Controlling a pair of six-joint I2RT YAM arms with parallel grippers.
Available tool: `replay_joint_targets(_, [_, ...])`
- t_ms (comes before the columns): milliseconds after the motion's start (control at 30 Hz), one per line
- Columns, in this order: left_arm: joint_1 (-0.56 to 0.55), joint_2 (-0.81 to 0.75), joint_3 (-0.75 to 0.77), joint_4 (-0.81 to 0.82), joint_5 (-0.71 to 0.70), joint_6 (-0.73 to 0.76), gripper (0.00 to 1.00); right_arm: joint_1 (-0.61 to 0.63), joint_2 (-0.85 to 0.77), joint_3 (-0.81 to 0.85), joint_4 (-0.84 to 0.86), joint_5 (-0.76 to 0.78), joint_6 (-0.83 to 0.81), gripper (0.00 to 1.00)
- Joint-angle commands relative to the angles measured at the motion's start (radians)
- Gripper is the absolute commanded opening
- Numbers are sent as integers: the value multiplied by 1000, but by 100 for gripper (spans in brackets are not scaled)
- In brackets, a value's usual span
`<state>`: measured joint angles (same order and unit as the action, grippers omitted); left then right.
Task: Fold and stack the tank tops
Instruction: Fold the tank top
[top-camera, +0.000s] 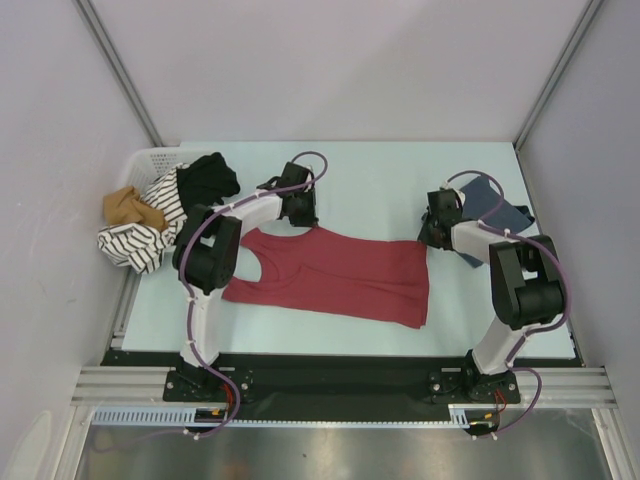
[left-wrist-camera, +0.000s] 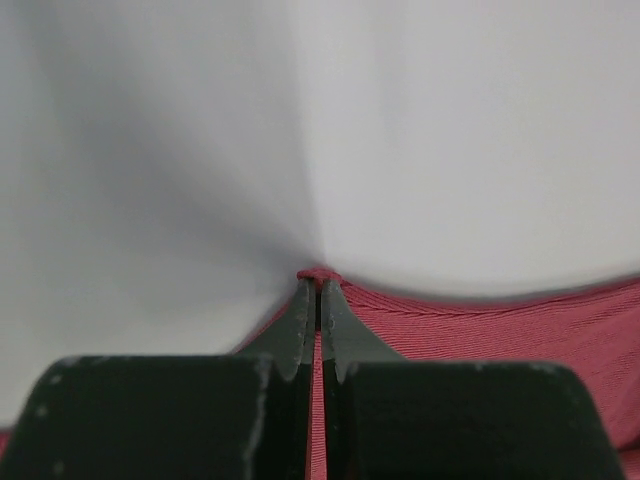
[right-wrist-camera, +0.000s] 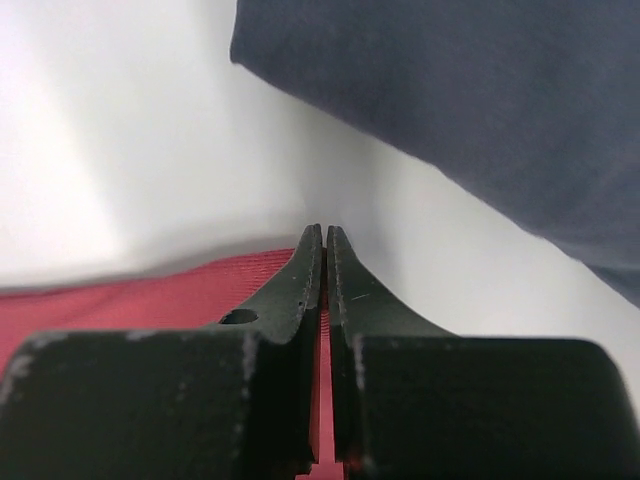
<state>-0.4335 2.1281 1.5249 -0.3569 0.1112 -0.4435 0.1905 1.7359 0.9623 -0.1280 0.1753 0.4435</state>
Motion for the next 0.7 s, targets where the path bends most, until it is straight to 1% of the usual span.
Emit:
replay_joint_targets(0, [-4,-75,-44,51,-28,20,0,1,-100,-30,50,10,-2,0])
replay_joint_targets(200, [-4,-160,-166,154,-5,0,0,1,-182,-105,82,-11,1,0])
replay_joint_targets(400, [-4,-220,-270,208,19,-20,0,16,-278,-155,41,-13,12,0])
replay_joint_targets(433, [-4,-230,-287,220,30,-24,0,18,-314,-166,38,-13,12,0])
replay_joint_targets(567, [-5,-308,-365,286,38,-40,0,24,-398,-217,15,-13,18,0])
replay_joint_targets(667, [-5,-356,-407,303,42,-41,1,32,-443,-246,-10,-16,21,0])
